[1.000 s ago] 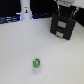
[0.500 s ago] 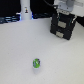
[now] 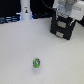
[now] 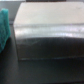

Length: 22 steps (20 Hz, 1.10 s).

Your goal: Open the kcup holder, insert the kcup into the holder, and close the kcup holder

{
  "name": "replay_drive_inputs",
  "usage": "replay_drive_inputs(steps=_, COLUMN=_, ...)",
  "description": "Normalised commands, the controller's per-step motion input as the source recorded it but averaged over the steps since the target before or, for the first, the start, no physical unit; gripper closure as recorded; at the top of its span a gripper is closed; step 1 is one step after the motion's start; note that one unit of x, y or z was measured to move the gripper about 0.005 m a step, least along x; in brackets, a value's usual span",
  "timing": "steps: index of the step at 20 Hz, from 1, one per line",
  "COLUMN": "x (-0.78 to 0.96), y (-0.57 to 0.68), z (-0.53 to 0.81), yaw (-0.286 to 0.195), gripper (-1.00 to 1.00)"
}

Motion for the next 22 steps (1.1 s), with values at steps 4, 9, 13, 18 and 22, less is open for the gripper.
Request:
replay_drive_inputs(steps=4, x=-0.04, y=0.01, z=-0.01, yaw=-0.017, gripper=1.00)
replay_drive_inputs(steps=9, x=0.12, y=-0.02, z=0.00, yaw=-0.019, gripper=1.00)
replay_drive_inputs(steps=13, x=0.06, y=-0.02, z=0.00, yaw=-0.018, gripper=1.00)
replay_drive_inputs(steps=18, x=0.25, y=-0.04, z=0.06, yaw=-0.038, gripper=1.00)
replay_drive_inputs(steps=22, x=0.50, y=-0.22, z=0.17, yaw=-0.039, gripper=1.00)
